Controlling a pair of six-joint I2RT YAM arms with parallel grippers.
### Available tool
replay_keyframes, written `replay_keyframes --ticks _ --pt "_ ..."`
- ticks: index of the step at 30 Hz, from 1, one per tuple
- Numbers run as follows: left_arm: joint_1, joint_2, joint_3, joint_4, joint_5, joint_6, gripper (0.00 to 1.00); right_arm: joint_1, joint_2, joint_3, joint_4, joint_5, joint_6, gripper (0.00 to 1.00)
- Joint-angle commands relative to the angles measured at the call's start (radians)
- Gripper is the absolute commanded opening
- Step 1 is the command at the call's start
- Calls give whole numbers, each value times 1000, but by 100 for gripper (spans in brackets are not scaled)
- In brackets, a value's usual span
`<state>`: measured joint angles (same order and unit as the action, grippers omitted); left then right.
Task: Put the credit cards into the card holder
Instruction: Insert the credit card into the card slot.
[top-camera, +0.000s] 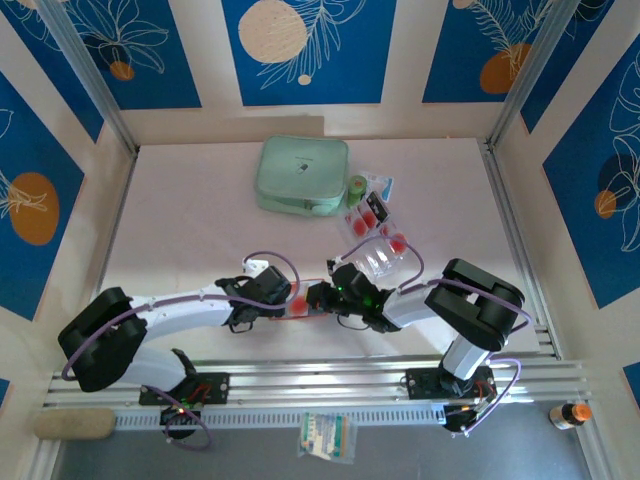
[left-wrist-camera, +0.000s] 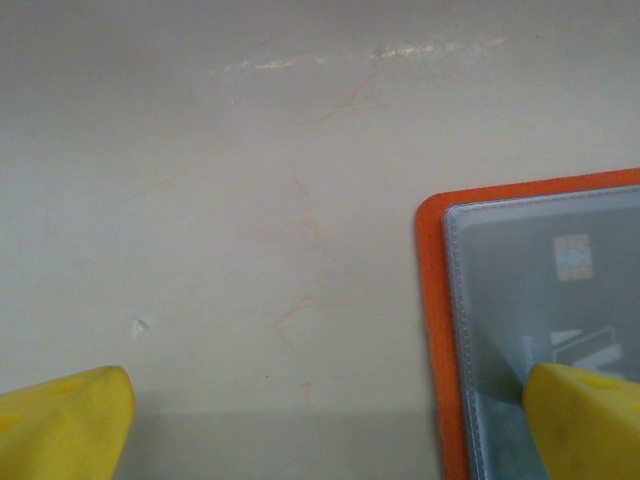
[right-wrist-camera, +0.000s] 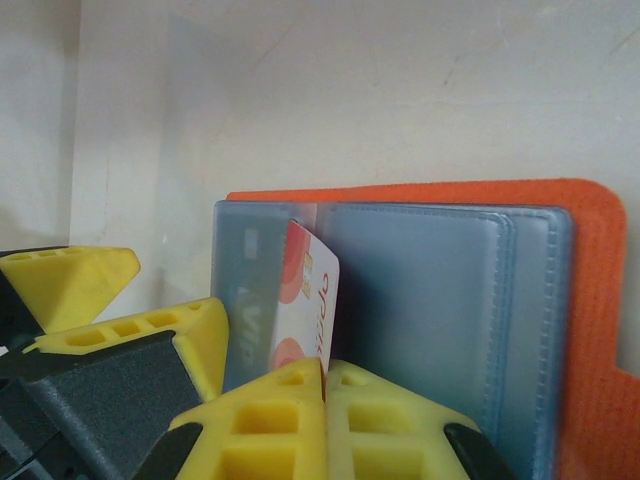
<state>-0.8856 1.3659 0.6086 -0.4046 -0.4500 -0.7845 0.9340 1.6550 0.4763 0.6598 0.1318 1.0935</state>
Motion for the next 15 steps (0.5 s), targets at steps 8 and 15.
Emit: replay_keyframes --ticks 8,15 --pt "7 -10 -18 -31 -6 -10 100 7 64 36 -101 -52 2 0" --pt "8 -17 -4 -37 -4 -8 100 -2 94 79 -158 -97 -10 0"
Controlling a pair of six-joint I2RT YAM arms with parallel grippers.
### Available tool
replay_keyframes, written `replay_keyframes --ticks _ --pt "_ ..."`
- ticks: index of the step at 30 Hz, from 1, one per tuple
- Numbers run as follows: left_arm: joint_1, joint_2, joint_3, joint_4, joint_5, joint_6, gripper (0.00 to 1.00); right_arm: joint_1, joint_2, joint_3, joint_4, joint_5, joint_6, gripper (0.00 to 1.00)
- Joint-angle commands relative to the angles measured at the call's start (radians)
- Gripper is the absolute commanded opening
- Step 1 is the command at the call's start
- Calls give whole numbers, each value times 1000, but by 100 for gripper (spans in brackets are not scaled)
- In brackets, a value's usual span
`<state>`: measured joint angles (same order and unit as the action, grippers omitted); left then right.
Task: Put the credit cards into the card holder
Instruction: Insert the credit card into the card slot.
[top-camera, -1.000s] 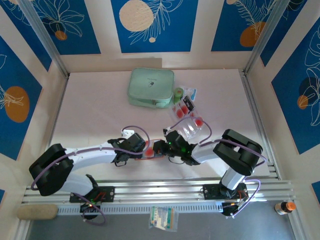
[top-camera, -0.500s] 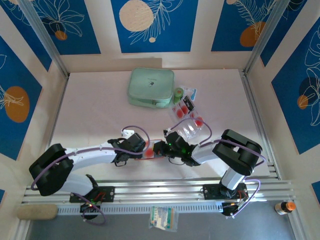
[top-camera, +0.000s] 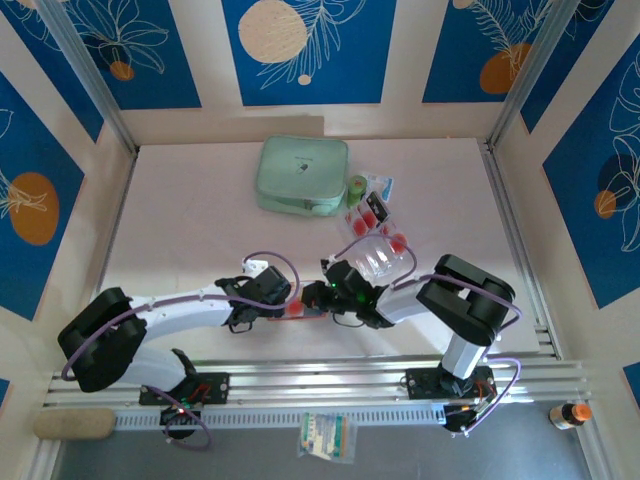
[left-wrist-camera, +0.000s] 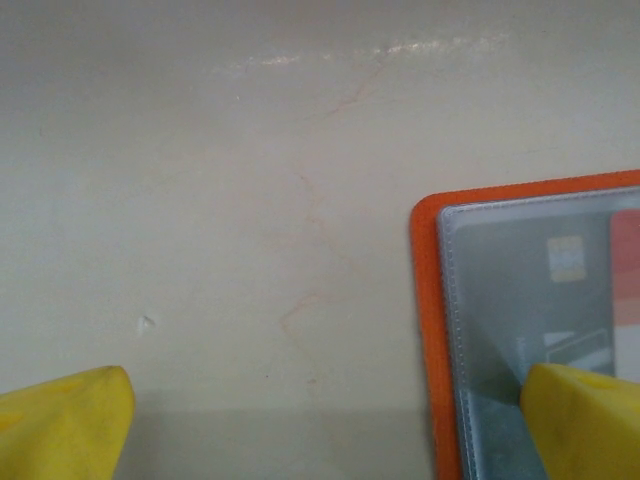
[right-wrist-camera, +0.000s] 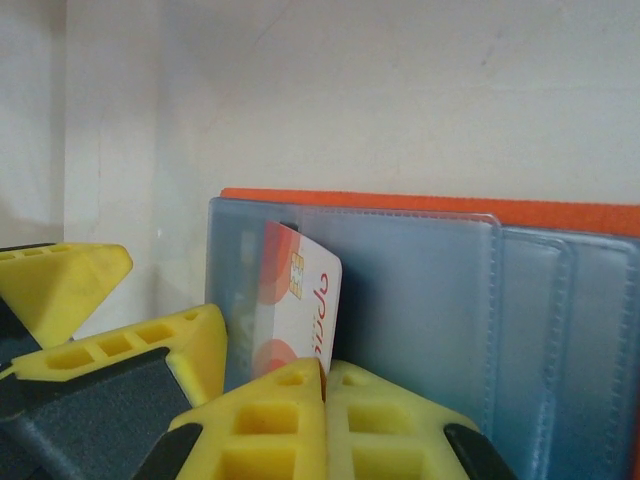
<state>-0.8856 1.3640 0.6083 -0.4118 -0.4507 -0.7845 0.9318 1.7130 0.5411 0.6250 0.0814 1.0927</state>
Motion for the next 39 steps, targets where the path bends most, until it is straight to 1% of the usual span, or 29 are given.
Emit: replay_keyframes --ticks 1,2,3,7,8,10,13,15,16,18,20,23,26,30,36,39 --pt "8 -21 2 -34 -3 -7 100 -2 37 24 -145 -55 -15 0" --pt "7 -28 9 -41 -9 -5 100 -7 34 35 -166 -69 -25 0" --pt "8 -37 16 -50 -16 -5 100 -12 30 45 -189 -80 -38 5" --pt "19 -82 49 -106 -51 -9 100 -38 -41 96 -341 -114 -114 32" --pt "27 -94 52 -120 -55 -15 100 -44 -67 111 -389 -117 -136 37" --pt "49 -114 48 -130 -49 -24 100 -52 -108 149 -494 -109 -186 44" --pt "83 -136 31 -131 -28 -30 100 -58 -148 211 -640 -87 -256 46" --pt "98 -140 22 -137 -22 -32 100 -60 -157 254 -722 -74 -295 45" --pt "105 -140 16 -140 -19 -37 100 -62 -154 278 -760 -69 -313 43" --pt "119 -138 4 -142 -10 -48 100 -60 -136 323 -813 -67 -343 37" --pt "129 -133 -11 -140 1 -66 100 -57 -104 372 -861 -72 -370 29" --pt "139 -119 -29 -137 14 -87 100 -46 -46 433 -909 -77 -399 21" --pt "145 -97 -36 -137 24 -99 100 -31 8 480 -933 -77 -422 15" --pt "148 -55 -33 -127 39 -96 100 -18 62 515 -944 -73 -435 10" --pt "149 0 -24 -101 56 -76 100 -8 121 551 -945 -83 -441 9" --pt "149 18 -24 -84 65 -67 100 2 152 580 -955 -89 -445 7"
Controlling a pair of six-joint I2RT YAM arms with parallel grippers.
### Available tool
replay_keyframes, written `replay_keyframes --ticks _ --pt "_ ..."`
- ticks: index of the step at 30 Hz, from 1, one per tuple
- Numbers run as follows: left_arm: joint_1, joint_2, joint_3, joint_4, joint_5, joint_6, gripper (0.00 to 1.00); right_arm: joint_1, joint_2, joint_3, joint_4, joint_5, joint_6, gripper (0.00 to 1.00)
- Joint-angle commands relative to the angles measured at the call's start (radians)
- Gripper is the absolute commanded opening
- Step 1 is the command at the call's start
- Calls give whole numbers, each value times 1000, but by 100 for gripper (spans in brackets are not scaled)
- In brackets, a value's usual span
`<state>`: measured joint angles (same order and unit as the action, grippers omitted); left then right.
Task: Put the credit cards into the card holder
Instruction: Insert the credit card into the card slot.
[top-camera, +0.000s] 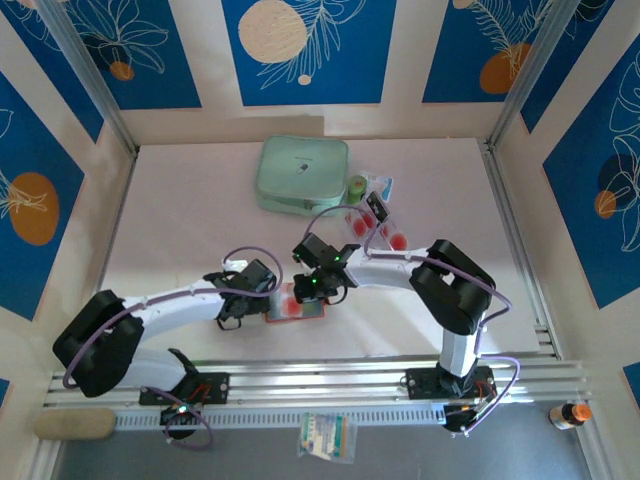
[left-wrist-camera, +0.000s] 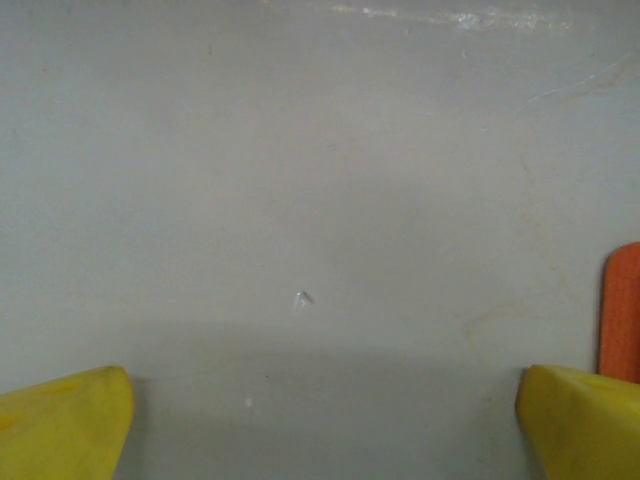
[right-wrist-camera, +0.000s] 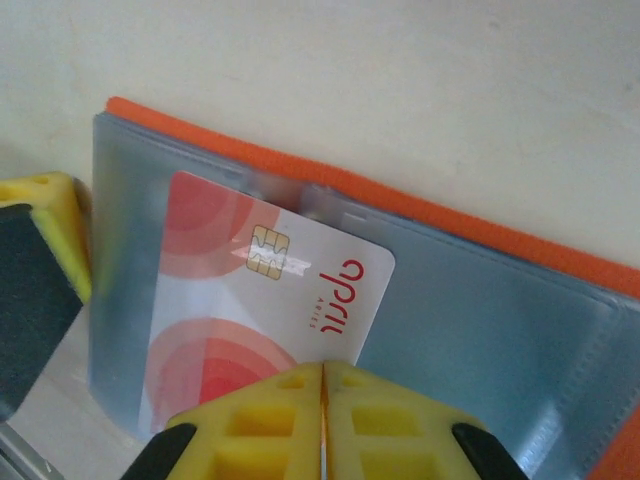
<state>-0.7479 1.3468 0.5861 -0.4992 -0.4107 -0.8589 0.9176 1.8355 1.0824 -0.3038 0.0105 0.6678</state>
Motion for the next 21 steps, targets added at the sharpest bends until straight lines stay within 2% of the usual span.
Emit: replay_keyframes --ticks 1,11,21 --pt "10 38 -2 6 26 9 100 20 41 50 -30 -20 -22 6" --pt "11 2 -6 8 25 8 100 56 90 123 -34 -64 -5 3" --pt "11 -150 7 -69 -21 -10 100 31 -18 88 -39 -57 4 4"
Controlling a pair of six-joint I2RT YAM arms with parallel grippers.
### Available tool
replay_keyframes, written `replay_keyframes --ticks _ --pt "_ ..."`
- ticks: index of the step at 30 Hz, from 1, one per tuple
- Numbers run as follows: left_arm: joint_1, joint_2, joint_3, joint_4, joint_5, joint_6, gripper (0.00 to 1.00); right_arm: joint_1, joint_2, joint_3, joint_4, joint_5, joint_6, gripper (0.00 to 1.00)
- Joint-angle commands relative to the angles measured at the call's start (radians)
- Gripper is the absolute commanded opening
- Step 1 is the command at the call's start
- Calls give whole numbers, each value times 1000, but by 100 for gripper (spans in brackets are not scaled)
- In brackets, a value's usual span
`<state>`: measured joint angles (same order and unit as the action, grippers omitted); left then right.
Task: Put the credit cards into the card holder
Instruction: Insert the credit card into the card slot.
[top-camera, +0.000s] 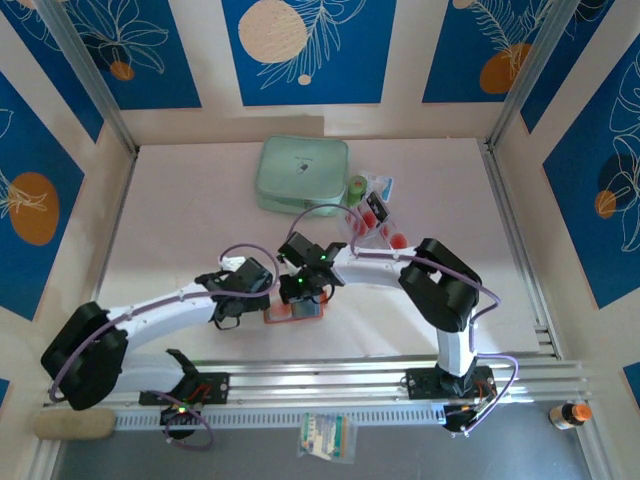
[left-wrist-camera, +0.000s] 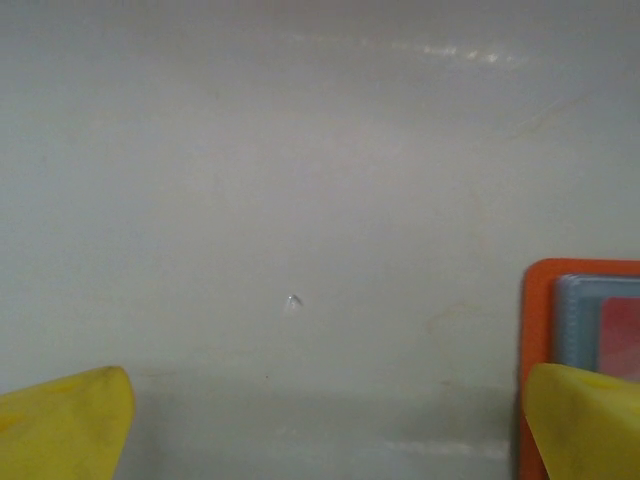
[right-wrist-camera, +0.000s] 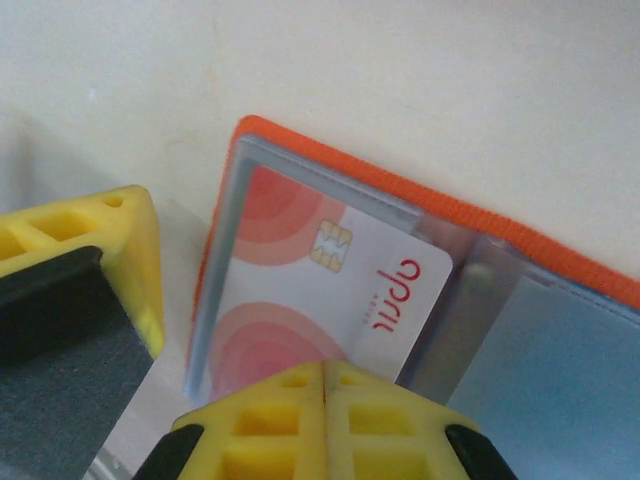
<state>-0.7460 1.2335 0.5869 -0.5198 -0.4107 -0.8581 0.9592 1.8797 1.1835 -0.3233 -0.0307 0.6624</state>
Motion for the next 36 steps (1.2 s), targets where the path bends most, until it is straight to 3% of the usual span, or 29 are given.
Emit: replay_keyframes --ticks 1,16,36 --pt "9 -48 6 -54 -24 -15 100 -14 -70 -20 -20 -10 12 4" --pt "8 51 -31 -4 20 -24 100 -10 -37 -82 18 -12 42 2" --pt "8 118 -47 53 47 -7 100 24 45 -9 18 -48 45 1"
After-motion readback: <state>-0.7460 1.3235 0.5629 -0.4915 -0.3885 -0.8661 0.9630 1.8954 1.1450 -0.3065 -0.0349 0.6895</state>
